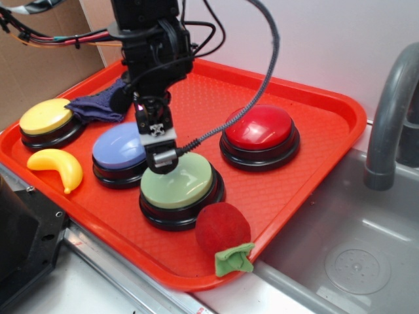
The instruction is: Push the green button.
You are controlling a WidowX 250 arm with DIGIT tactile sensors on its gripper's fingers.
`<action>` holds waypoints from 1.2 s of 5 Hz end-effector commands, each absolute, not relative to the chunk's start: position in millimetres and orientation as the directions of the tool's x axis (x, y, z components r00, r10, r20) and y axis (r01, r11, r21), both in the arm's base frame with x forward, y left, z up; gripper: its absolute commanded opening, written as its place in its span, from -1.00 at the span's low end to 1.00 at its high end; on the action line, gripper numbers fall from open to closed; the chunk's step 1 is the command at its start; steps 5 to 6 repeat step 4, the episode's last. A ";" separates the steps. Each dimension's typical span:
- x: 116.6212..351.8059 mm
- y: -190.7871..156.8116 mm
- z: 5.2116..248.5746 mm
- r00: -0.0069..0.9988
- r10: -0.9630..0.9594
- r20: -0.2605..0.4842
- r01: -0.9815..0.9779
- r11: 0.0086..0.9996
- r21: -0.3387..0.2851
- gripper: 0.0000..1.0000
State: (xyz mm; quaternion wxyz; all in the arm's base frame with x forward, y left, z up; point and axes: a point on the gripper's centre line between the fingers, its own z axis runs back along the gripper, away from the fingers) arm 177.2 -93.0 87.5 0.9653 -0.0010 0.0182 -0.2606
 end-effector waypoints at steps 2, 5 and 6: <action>181.4 -92.1 129.4 0.880 -0.466 0.094 0.469 0.883 -0.007 1.00; 179.6 -87.3 144.3 0.892 -0.441 0.103 0.445 0.895 -0.023 1.00; 179.6 -87.3 144.3 0.892 -0.441 0.103 0.445 0.895 -0.023 1.00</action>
